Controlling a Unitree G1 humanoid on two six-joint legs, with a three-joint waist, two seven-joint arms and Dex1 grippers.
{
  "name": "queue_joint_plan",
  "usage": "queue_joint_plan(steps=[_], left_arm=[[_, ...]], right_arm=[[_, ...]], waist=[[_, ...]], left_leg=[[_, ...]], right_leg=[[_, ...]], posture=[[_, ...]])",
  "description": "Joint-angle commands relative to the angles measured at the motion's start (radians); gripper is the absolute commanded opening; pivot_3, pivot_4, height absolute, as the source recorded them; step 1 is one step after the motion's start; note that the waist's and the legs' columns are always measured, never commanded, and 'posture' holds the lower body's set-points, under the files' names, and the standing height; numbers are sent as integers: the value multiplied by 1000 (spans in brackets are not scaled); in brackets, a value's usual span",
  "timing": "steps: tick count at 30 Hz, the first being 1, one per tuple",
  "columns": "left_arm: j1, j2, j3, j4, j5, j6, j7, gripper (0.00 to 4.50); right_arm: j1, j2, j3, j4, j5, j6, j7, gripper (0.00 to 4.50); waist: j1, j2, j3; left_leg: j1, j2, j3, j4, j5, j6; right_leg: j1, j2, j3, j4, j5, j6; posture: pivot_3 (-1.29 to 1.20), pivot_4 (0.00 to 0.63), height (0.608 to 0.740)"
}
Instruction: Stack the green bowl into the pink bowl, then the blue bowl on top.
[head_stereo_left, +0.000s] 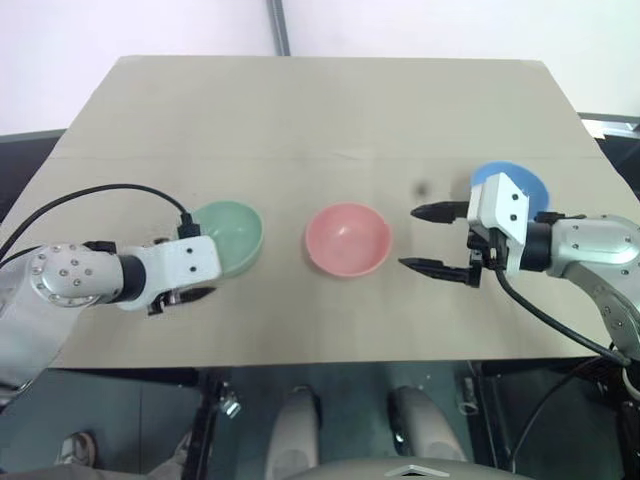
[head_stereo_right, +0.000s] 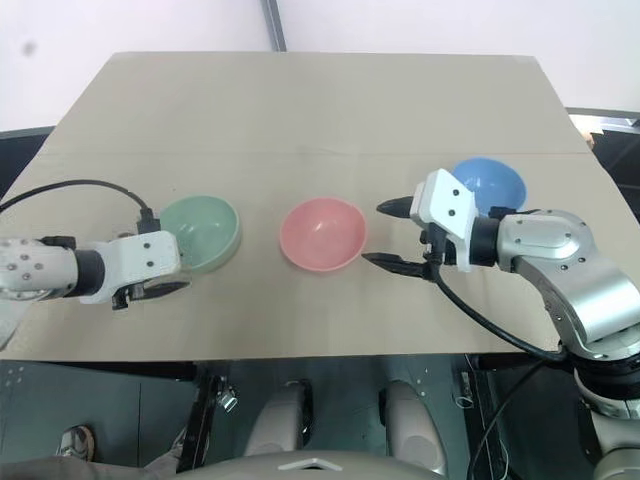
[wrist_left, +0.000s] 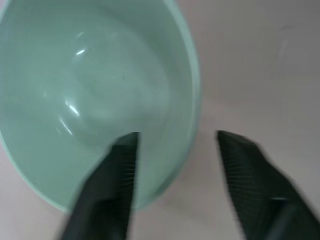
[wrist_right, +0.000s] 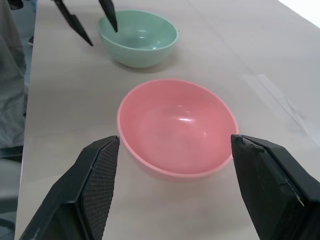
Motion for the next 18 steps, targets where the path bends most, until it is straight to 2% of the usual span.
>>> queue_joint_plan(steps=[1,2,6,9,11,13,15,18], left_arm=[[-36,-13,-18,25,37,-50,-24,1041],[-49,-24,-11,25,27,-74,-35,812],[-98,-26,7,36,9,-146,-106,812],[-218,-44,-1,27,-68,-177,-190,812],[-357,-78,-48,18,-132,-155,-252,812],[-488,-123,-119,33,-137,-157,-305,812],[-598,-167,-193,73,-100,-167,-347,812],[-666,-195,-264,145,-15,-203,-373,812]], right_arm=[[17,-25,-49,-46,17,-10,-19,3887],[24,-29,-54,-49,18,-12,-21,3887],[42,-39,-67,-56,24,-18,-35,3887],[59,-49,-87,-63,33,-17,-43,3887],[76,-60,-106,-71,38,-14,-49,3887],[96,-68,-130,-81,41,-8,-63,3887],[116,-79,-147,-95,46,-6,-73,3887],[153,-90,-170,-128,60,3,-92,3887]], waist=[[0,0,0],[0,0,0],[2,0,0],[4,0,0],[10,0,0],[18,0,0],[24,0,0],[22,0,0]], left_leg=[[-1,0,0,1,0,0],[-1,0,0,1,0,0],[-5,0,-3,4,0,0],[-6,0,-4,6,0,0],[-6,0,-5,7,0,0],[-6,0,-6,8,0,0],[-6,0,-6,8,0,0],[-6,0,-7,8,0,0]], right_leg=[[0,0,0,0,0,0],[0,0,0,0,0,0],[-1,0,-3,0,0,0],[-1,0,-4,1,0,0],[-1,0,-5,1,0,0],[0,0,-6,2,0,0],[1,0,-5,2,0,1],[1,1,-6,2,0,1]], posture=[[0,150,740],[0,150,740],[0,150,740],[0,150,740],[0,150,740],[0,150,740],[0,150,740],[0,150,740]])
